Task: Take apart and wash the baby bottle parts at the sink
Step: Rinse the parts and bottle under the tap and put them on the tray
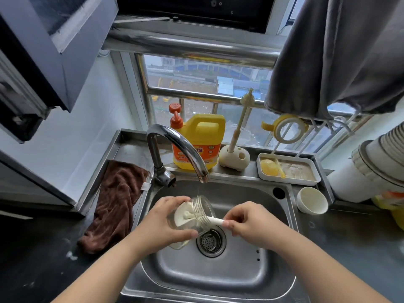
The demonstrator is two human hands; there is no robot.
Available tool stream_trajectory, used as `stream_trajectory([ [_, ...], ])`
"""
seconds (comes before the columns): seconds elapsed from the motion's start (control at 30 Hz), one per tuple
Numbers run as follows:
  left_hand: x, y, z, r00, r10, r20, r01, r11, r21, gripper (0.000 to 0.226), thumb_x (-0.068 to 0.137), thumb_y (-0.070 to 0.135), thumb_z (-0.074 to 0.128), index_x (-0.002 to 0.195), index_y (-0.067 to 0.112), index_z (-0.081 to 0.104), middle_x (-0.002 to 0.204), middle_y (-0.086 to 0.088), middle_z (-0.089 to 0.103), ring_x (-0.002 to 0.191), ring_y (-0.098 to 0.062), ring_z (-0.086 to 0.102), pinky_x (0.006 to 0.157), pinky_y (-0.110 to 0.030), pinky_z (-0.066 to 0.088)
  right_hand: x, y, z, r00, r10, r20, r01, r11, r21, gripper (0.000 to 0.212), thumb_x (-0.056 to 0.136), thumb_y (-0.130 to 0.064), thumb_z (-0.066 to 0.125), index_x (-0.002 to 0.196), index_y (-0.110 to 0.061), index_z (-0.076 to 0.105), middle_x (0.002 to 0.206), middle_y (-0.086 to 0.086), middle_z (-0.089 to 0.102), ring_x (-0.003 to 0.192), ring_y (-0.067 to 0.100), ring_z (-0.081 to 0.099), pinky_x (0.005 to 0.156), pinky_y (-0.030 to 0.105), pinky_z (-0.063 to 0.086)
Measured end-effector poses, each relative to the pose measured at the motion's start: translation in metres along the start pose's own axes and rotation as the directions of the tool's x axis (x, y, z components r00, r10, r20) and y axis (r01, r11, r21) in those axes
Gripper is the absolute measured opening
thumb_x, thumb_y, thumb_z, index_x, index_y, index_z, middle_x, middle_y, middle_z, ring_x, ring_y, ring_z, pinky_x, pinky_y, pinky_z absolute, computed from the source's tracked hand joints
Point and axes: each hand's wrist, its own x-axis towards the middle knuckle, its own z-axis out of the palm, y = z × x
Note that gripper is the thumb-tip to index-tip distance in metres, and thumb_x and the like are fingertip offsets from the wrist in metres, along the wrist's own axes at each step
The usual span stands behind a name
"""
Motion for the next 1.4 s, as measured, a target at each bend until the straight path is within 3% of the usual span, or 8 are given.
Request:
stream_trajectory([
  [0.2, -0.004, -0.013, -0.010, 0.988, -0.135, 0.074, 0.153, 0.802, -0.577, 0.111, 0.034, 0.049, 0.091, 0.132, 0.028, 0.044, 0.130, 0.007, 0.057, 0.118, -0.008, 0.056, 0.092, -0.024, 0.047, -0.002, 0.007, -0.005, 0.999, -0.041, 0.004, 0.039, 0.979, 0.202, 0.012, 0.090, -0.032, 0.063, 0.086, -0.027, 0.073, 0.064, -0.007, 0.063, 0.049, -0.001, 0.045, 0.051, 0.014, 0.037],
  [0.47, -0.002, -0.011, -0.009, 0.958, -0.134, 0.253, 0.285, 0.541, -0.791, 0.102, 0.043, 0.032, 0.093, 0.130, 0.020, 0.042, 0.128, -0.015, 0.058, 0.114, -0.036, 0.059, 0.088, -0.050, 0.052, -0.005, 0.010, -0.012, 0.994, -0.096, 0.044, 0.074, 0.934, 0.350, 0.012, 0.090, -0.028, 0.064, 0.090, -0.021, 0.074, 0.064, -0.004, 0.062, 0.053, 0.009, 0.044, 0.053, 0.020, 0.037],
  [0.6, 0.006, -0.004, -0.011, 0.936, -0.107, 0.337, 0.345, 0.481, -0.806, 0.094, 0.062, 0.041, 0.081, 0.137, 0.007, 0.036, 0.138, -0.023, 0.048, 0.125, -0.046, 0.046, 0.099, -0.063, 0.039, -0.007, 0.013, -0.010, 0.993, -0.092, 0.076, 0.060, 0.937, 0.345, 0.011, 0.089, -0.029, 0.064, 0.089, -0.024, 0.074, 0.063, -0.005, 0.063, 0.054, 0.010, 0.044, 0.055, 0.024, 0.038],
  [0.73, 0.006, -0.006, -0.015, 0.926, -0.199, 0.322, 0.379, 0.487, -0.787, 0.102, 0.039, 0.036, 0.093, 0.129, 0.030, 0.044, 0.122, -0.014, 0.062, 0.103, -0.038, 0.063, 0.083, -0.055, 0.053, -0.006, 0.018, -0.009, 0.995, -0.036, 0.095, 0.001, 0.940, 0.341, 0.011, 0.090, -0.028, 0.064, 0.088, -0.022, 0.073, 0.061, -0.006, 0.063, 0.053, 0.009, 0.044, 0.055, 0.023, 0.038],
  [0.97, 0.006, 0.002, -0.020, 0.952, -0.306, 0.031, 0.260, 0.746, -0.613, 0.088, 0.036, 0.036, 0.087, 0.117, 0.037, 0.055, 0.116, -0.012, 0.061, 0.102, -0.022, 0.065, 0.082, -0.043, 0.055, -0.003, 0.038, -0.009, 0.987, 0.151, -0.048, -0.149, 0.987, 0.054, 0.015, 0.089, -0.034, 0.063, 0.075, -0.032, 0.067, 0.065, -0.009, 0.067, 0.058, 0.002, 0.056, 0.058, 0.020, 0.049],
  [1.13, 0.008, 0.015, -0.021, 0.965, -0.150, -0.216, 0.143, 0.989, -0.047, 0.086, 0.053, 0.034, 0.091, 0.125, 0.040, 0.046, 0.120, 0.004, 0.050, 0.112, -0.010, 0.050, 0.094, -0.024, 0.039, -0.008, 0.046, -0.011, 0.968, 0.228, -0.106, -0.238, 0.966, -0.097, 0.017, 0.090, -0.036, 0.061, 0.074, -0.031, 0.065, 0.072, -0.007, 0.068, 0.066, 0.008, 0.062, 0.064, 0.023, 0.049],
  [1.3, 0.008, 0.024, -0.019, 0.969, 0.049, -0.244, 0.055, 0.914, 0.403, 0.105, 0.054, 0.051, 0.086, 0.140, 0.020, 0.036, 0.135, 0.005, 0.045, 0.125, -0.013, 0.039, 0.106, -0.024, 0.030, -0.014, 0.046, -0.006, 0.957, 0.248, -0.149, -0.269, 0.953, -0.141, 0.015, 0.090, -0.038, 0.058, 0.078, -0.030, 0.064, 0.073, -0.008, 0.066, 0.067, 0.012, 0.065, 0.055, 0.020, 0.043],
  [1.4, 0.005, 0.028, -0.018, 0.974, 0.126, -0.191, 0.013, 0.802, 0.598, 0.107, 0.058, 0.057, 0.080, 0.145, 0.020, 0.031, 0.144, 0.006, 0.038, 0.130, -0.015, 0.033, 0.107, -0.025, 0.029, -0.017, 0.044, -0.005, 0.955, 0.242, -0.172, -0.274, 0.943, -0.191, 0.013, 0.090, -0.039, 0.058, 0.079, -0.033, 0.062, 0.079, -0.008, 0.066, 0.076, 0.014, 0.063, 0.063, 0.024, 0.044],
])
